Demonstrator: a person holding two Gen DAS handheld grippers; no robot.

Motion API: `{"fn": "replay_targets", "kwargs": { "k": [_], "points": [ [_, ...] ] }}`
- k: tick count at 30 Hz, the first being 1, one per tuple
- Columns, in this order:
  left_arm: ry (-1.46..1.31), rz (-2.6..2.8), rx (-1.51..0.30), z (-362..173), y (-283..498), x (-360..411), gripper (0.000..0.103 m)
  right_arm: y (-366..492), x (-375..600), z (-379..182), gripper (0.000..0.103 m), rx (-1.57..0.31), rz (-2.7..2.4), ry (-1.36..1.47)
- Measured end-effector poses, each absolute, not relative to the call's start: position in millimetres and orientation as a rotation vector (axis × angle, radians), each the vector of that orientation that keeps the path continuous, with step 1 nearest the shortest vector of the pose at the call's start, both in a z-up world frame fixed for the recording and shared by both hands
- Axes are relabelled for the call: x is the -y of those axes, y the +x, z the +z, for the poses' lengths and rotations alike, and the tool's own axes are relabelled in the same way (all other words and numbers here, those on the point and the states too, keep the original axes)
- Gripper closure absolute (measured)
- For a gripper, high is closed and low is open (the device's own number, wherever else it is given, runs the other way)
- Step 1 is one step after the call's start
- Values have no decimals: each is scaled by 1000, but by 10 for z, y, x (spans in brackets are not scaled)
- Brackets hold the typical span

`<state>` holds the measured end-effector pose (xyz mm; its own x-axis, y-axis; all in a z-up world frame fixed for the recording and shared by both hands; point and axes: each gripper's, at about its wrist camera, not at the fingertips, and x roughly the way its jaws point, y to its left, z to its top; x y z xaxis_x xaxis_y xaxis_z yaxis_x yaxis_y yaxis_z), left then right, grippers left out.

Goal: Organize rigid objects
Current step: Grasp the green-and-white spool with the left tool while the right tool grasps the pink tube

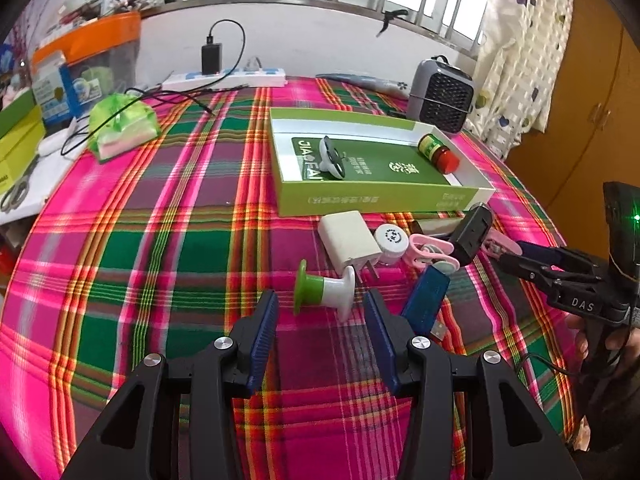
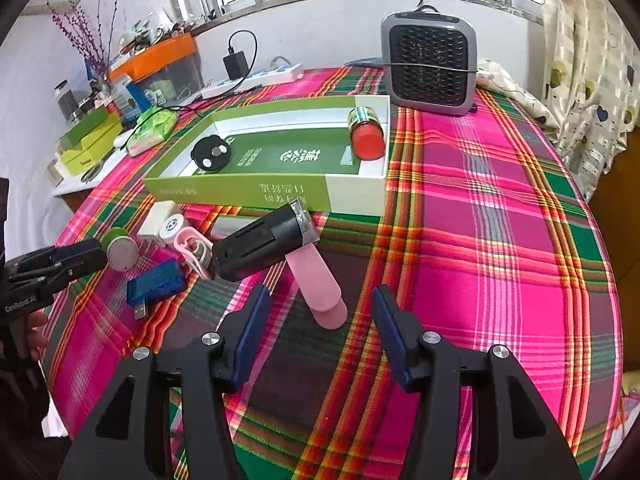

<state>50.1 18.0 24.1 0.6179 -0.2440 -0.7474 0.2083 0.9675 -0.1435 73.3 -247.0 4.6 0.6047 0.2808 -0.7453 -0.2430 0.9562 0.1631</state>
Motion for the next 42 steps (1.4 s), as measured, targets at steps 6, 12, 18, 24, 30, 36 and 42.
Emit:
{"fn": "replay_targets", "kwargs": {
  "k": [6,12,18,24,30,36,42],
  "points": [
    [-24,-252,-886,188,592,-134,59,761,2391,11,49,-890,321,-8],
    [-5,-249,-916,102,673,-95,59,809,2355,4,49,-893,331,-46],
    [-13,-249,-921,78,750,-102,59,858,2318,-7,49,-893,321,-83],
    [-15,-248,-920,75,795,-105,59,895,2275,-14,49,-893,309,-124],
    [2,-237,-916,72,805,-82,59,920,2254,-17,49,-893,299,-140],
    [-5,-236,-913,71,807,-89,59,916,2258,-14,49,-893,297,-139],
    [0,-234,-912,73,798,-92,60,914,2270,-10,55,-891,295,-141]
  ]
}}
